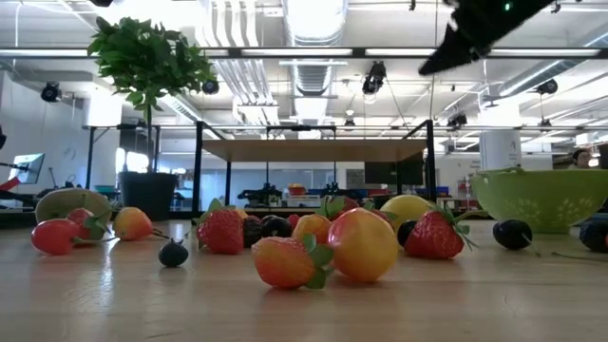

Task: Pick & Place Fruit
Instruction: Put the green strainer bowl on the shelf

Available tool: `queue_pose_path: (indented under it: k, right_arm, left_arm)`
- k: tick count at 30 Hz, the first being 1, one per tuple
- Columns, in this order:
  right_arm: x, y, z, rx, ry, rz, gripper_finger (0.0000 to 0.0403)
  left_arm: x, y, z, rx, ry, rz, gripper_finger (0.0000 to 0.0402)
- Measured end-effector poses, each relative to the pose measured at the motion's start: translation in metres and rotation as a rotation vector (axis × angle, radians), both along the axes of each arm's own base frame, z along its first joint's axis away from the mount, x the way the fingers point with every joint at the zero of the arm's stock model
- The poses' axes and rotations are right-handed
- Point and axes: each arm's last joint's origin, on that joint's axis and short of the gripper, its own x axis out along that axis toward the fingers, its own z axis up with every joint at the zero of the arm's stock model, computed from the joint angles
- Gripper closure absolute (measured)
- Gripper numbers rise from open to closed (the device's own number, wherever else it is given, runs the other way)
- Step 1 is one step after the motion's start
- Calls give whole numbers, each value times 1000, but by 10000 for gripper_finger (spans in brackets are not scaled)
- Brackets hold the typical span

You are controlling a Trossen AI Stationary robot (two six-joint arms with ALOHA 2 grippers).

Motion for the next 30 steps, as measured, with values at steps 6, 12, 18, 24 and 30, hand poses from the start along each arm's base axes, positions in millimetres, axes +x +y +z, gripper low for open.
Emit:
queue_pose_path:
  k: [6, 12, 18, 24, 30]
  right_arm:
    - [-12, -5, -5, 100, 10, -106, 175]
    - [-31, -2, -3, 123, 29, -120, 159]
    - [-51, 2, 3, 175, 137, -158, 146]
    - [-68, 6, 16, 256, 277, -198, 139]
    - [-72, 7, 27, 257, 270, -189, 143]
  left_arm:
    - [0, 0, 0, 0, 0, 0, 339]
    - [0, 0, 0, 0, 0, 0, 339]
    - [0, 0, 0, 0, 0, 0, 339]
    - [0, 0, 0, 0, 0, 0, 339]
    - [0, 0, 0, 0, 0, -1, 339]
